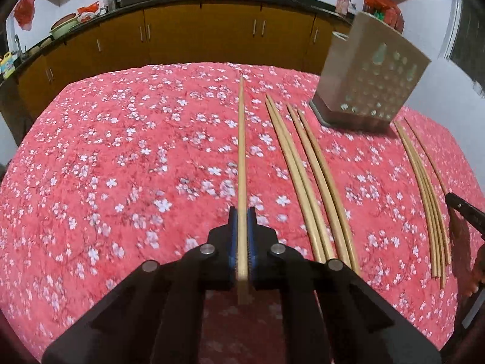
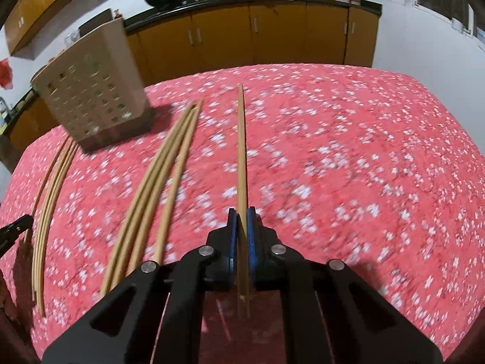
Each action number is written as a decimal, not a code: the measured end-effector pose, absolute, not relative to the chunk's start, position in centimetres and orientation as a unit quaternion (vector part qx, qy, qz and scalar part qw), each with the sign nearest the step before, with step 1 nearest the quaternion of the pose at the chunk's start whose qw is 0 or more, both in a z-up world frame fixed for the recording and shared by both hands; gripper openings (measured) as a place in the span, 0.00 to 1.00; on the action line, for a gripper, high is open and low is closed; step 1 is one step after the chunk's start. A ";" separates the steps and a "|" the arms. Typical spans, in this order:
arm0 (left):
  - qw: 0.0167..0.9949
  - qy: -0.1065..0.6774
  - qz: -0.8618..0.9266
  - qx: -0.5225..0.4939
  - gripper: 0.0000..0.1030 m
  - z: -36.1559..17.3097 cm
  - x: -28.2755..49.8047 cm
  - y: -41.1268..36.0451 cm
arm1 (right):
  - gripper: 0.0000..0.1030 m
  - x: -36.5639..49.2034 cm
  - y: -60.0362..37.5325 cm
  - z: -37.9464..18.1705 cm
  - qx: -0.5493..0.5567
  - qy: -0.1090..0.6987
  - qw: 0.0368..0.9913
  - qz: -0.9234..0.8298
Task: Organize utensils
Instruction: 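Lift the left tool's chopstick over the holder while the right tool carries its chopstick there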
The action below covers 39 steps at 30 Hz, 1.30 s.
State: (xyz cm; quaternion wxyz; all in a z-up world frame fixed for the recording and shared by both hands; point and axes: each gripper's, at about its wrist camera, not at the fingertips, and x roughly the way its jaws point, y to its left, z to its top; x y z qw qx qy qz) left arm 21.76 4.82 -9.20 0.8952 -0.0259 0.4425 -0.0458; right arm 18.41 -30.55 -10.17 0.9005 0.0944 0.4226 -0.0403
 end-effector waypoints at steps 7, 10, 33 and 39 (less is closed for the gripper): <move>0.900 0.431 -0.051 -0.038 0.08 -9.1 20.6 5.1 | 0.08 18.5 -30.3 -10.4 0.092 0.413 0.905 -0.035; 0.899 0.431 -0.054 -0.050 0.08 -9.0 20.0 5.6 | 0.08 17.6 -30.5 -10.3 0.092 0.413 0.906 -0.033; 0.917 0.397 -0.040 -0.031 0.07 -4.7 17.2 6.9 | 0.08 13.4 -32.0 -5.0 0.092 0.345 0.933 -0.037; 0.936 0.348 -0.037 -0.043 0.07 -0.8 16.2 7.8 | 0.08 12.8 -32.7 -1.8 0.094 0.299 0.949 -0.041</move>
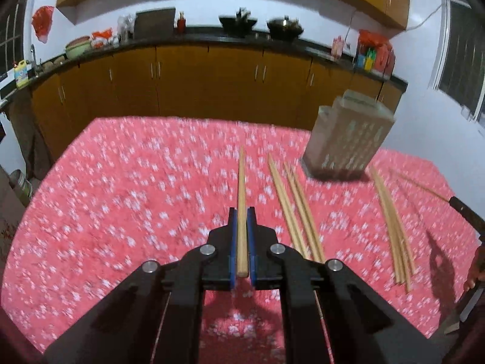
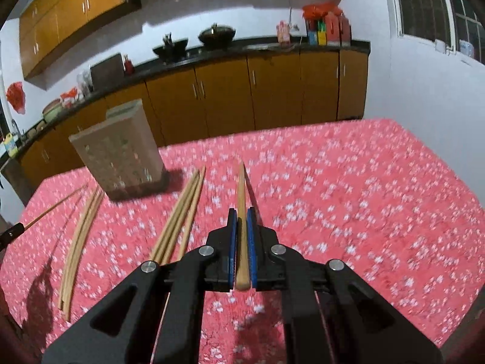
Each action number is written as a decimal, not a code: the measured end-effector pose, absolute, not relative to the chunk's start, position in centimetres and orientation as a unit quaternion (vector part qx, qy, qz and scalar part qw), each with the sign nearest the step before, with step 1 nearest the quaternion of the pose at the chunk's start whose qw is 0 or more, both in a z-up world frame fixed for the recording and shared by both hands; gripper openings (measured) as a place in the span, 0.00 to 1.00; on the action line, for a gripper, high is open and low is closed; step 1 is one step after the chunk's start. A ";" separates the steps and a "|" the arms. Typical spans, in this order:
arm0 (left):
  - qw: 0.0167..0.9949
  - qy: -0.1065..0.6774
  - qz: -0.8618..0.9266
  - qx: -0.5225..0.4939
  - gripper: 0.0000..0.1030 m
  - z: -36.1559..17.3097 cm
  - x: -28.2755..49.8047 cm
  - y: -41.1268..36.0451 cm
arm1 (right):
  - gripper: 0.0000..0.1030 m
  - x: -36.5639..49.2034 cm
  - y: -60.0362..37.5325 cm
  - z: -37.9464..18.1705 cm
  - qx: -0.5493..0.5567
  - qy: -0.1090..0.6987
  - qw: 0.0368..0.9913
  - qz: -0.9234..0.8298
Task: Organize utensils
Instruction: 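Lift the left tool's chopstick over the holder while the right tool carries its chopstick there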
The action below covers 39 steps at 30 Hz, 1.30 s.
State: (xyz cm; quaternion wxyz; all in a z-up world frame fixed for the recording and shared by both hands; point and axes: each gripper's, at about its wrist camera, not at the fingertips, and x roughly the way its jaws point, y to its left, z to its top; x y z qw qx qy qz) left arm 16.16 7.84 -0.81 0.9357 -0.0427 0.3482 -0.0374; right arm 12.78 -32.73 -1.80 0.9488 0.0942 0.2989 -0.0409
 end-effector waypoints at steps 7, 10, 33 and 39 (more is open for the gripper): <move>0.959 0.276 -0.039 -0.055 0.07 4.7 15.2 8.4 | 0.07 12.4 -32.9 2.0 0.090 0.248 0.964 -0.038; 0.965 0.254 -0.037 -0.055 0.07 6.4 15.1 8.4 | 0.07 12.6 -32.8 3.3 0.091 0.233 0.967 -0.036; 0.992 0.088 -0.057 -0.076 0.07 21.3 18.3 5.5 | 0.07 16.2 -29.6 18.1 0.126 0.069 0.988 0.065; 0.990 0.051 -0.073 -0.107 0.07 22.5 20.5 2.1 | 0.07 18.9 -27.2 16.6 0.112 0.065 0.988 0.089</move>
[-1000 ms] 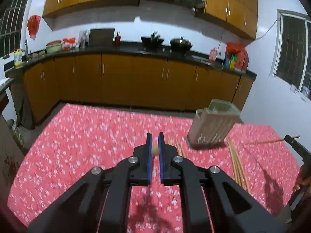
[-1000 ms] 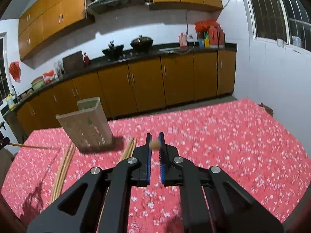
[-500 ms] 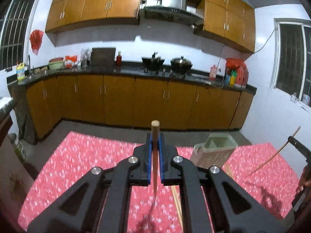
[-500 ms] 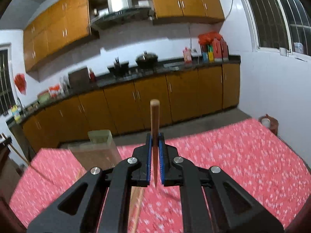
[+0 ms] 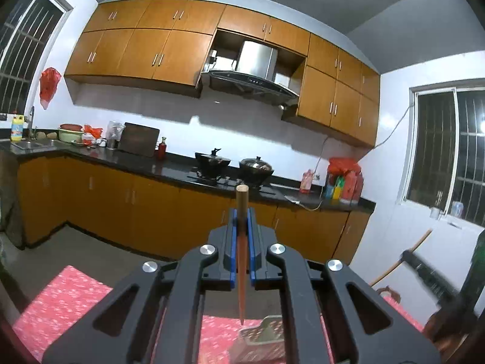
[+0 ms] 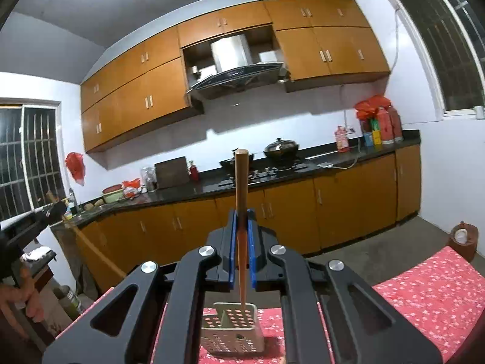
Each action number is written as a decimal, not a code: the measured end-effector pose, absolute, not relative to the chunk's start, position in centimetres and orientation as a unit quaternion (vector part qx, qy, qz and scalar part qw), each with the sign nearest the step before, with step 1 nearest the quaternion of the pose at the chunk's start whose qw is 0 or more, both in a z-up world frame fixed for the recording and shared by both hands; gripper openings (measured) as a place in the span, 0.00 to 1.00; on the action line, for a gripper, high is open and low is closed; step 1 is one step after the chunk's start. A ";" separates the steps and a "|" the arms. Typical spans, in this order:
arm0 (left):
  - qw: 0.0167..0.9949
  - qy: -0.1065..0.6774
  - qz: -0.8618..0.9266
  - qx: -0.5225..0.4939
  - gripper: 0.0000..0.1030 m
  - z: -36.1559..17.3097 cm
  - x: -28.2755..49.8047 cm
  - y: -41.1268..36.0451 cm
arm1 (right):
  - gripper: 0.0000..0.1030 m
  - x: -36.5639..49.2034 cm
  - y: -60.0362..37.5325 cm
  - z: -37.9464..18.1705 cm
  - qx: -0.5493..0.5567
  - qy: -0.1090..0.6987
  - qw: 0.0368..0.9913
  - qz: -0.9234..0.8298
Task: Organize utensils
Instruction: 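Lift the left tool's chopstick over the holder while the right tool carries its chopstick there, then open the left tool over the holder while the right tool releases its chopstick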
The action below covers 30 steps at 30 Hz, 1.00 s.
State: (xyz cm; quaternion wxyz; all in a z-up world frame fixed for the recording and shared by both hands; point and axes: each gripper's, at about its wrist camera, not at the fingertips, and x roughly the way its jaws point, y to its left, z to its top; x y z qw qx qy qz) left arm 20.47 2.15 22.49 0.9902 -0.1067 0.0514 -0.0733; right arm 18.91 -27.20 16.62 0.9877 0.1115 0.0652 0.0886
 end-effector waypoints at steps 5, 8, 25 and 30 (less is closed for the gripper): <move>0.989 0.054 -0.080 -0.112 0.07 20.0 22.7 -0.5 | 0.07 21.3 -26.3 14.0 0.108 0.091 0.986 0.085; 0.986 0.077 -0.089 -0.114 0.07 17.7 24.3 -1.7 | 0.07 22.0 -26.0 12.7 0.110 0.108 0.984 0.084; 0.976 0.153 -0.101 -0.121 0.19 12.1 25.5 -1.2 | 0.38 22.2 -25.4 10.1 0.111 0.160 0.976 0.095; 0.976 0.140 -0.098 -0.134 0.22 12.9 23.8 0.1 | 0.40 20.1 -26.1 11.4 0.116 0.138 0.980 0.089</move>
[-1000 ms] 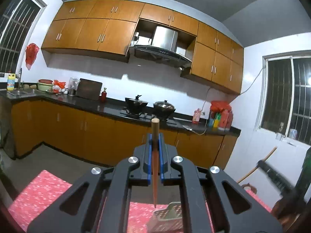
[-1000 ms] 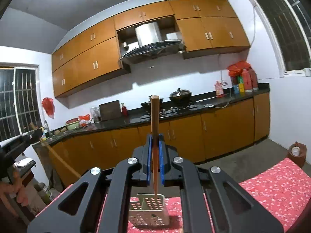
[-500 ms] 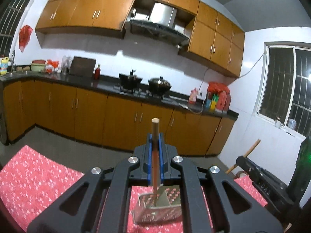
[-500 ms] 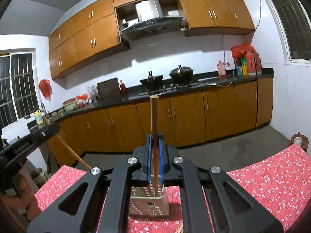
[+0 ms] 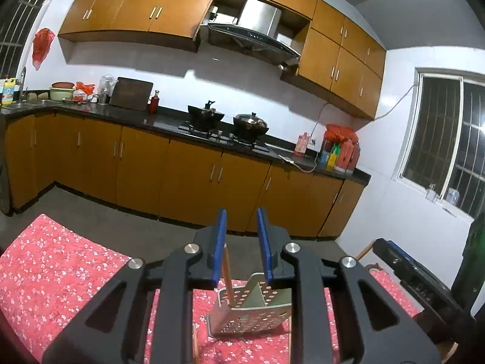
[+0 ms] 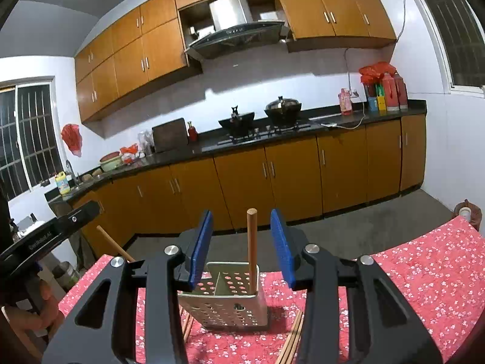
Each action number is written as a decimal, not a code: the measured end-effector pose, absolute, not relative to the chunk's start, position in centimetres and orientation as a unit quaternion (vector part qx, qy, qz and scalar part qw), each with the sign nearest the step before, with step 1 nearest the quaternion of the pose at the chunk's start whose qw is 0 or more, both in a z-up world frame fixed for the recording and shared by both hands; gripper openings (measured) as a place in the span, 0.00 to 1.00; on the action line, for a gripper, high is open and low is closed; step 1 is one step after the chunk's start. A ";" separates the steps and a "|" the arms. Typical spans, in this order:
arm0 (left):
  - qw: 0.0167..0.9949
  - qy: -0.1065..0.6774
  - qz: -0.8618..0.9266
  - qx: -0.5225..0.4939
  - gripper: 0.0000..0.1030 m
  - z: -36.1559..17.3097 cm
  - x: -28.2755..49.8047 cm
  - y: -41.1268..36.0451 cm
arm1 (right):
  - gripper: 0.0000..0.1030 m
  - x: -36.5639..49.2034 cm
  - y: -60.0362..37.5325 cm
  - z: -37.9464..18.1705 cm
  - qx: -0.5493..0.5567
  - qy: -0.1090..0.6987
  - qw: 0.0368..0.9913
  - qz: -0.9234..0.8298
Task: Organize utensils
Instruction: 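Open the left tool over the holder while the right tool releases its chopstick, then grasp another chopstick with the left tool while the right tool grasps one too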
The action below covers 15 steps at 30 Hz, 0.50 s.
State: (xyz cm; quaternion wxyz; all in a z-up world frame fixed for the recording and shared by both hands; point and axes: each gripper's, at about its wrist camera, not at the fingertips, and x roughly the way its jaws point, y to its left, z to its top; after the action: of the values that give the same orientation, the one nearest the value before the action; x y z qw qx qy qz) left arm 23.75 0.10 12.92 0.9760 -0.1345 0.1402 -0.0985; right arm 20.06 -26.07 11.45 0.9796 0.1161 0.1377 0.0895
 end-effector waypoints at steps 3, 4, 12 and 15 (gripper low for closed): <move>0.976 0.134 -0.097 -0.141 0.27 13.4 22.2 1.2 | 0.40 18.2 -27.3 11.4 0.125 0.131 0.981 0.077; 0.977 0.133 -0.095 -0.140 0.28 13.3 21.5 1.7 | 0.40 17.4 -27.9 11.0 0.126 0.133 0.981 0.067; 0.974 0.199 -0.036 -0.107 0.33 8.2 18.5 5.3 | 0.38 16.6 -29.8 1.9 0.087 0.280 0.956 0.017; 0.962 0.254 -0.020 -0.099 0.33 4.2 18.4 6.4 | 0.24 17.0 -29.3 -2.5 0.089 0.351 0.932 0.026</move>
State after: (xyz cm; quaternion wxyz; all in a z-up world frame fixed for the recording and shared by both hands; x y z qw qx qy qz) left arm 18.37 6.38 4.15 0.9620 -0.0987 0.2537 -0.0196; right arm 16.97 -29.34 -2.48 0.9316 0.0891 0.3513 0.0263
